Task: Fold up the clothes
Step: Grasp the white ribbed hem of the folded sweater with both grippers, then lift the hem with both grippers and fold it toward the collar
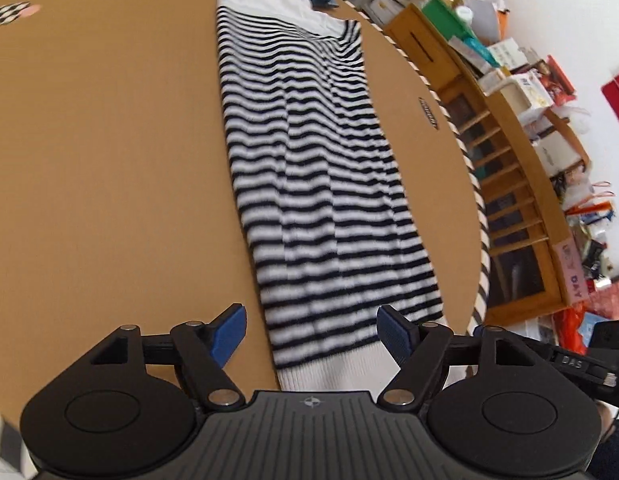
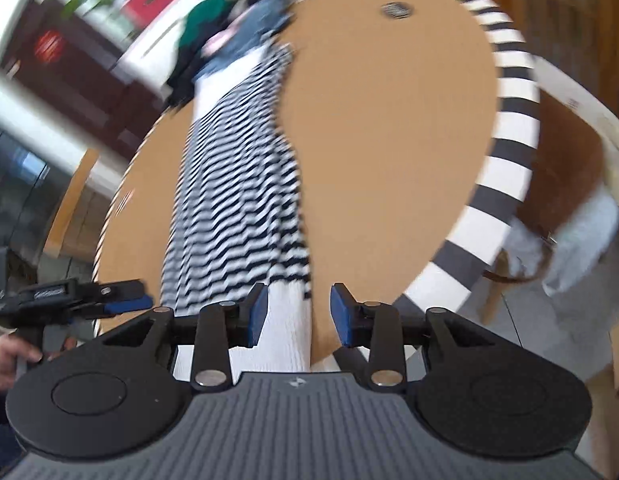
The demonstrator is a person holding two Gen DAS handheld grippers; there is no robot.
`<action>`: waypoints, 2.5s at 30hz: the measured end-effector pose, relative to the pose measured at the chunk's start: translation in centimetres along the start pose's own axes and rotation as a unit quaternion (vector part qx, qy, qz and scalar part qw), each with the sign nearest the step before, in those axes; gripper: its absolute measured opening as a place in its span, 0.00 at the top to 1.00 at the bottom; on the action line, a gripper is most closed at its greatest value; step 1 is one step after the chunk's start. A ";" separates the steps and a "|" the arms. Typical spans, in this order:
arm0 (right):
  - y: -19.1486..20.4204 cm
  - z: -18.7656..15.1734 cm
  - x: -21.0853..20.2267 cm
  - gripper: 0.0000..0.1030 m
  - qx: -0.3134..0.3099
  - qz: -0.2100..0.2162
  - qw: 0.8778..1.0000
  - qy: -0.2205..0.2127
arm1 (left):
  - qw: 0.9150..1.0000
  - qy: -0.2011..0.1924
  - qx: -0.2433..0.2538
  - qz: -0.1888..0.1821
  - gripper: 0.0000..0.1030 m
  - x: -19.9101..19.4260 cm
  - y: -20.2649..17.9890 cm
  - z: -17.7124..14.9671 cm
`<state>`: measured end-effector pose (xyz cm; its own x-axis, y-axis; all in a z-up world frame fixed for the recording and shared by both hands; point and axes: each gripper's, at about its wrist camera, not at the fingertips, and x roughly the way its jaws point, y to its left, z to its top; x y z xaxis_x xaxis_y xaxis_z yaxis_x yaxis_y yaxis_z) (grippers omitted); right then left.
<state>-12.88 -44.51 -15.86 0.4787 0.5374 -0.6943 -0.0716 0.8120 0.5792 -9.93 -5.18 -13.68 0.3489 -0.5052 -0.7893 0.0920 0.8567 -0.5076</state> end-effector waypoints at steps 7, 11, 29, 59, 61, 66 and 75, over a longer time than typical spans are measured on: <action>1.3 -1.0 1.3 0.64 -0.068 -0.004 0.997 0.037 | 0.999 -0.035 -0.030 0.028 0.28 -0.9 -1.7 -5.1; 1.9 -1.5 1.5 0.65 -0.089 -0.006 0.995 0.047 | 0.997 -0.052 -0.036 0.034 0.28 -1.8 -2.1 -7.4; -1.0 -1.3 1.7 0.57 0.075 0.063 0.991 0.092 | 0.979 0.015 -0.172 -0.108 0.41 1.6 0.9 -6.5; -1.3 -3.6 -2.2 0.90 0.096 0.098 0.969 0.205 | 0.952 0.068 -0.277 -0.108 0.91 -3.3 1.4 -12.0; -0.5 -2.0 -3.3 0.90 0.090 0.119 0.970 0.190 | 0.945 0.048 -0.296 -0.132 0.92 -4.8 1.0 -11.7; 2.1 6.2 -3.1 0.91 0.058 0.163 0.977 0.124 | 0.940 -0.044 -0.289 -0.174 0.92 -7.3 -0.3 -4.5; 5.6 25.7 7.5 0.94 0.107 0.131 0.986 0.012 | 0.898 -0.129 -0.388 -0.160 0.91 -1.5 4.3 16.8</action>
<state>12.79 -41.81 -6.80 0.4467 0.7297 -0.5177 -0.0033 0.5800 0.8146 5.56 1.03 -8.85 0.6336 -0.5867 -0.5043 -0.4169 0.2902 -0.8614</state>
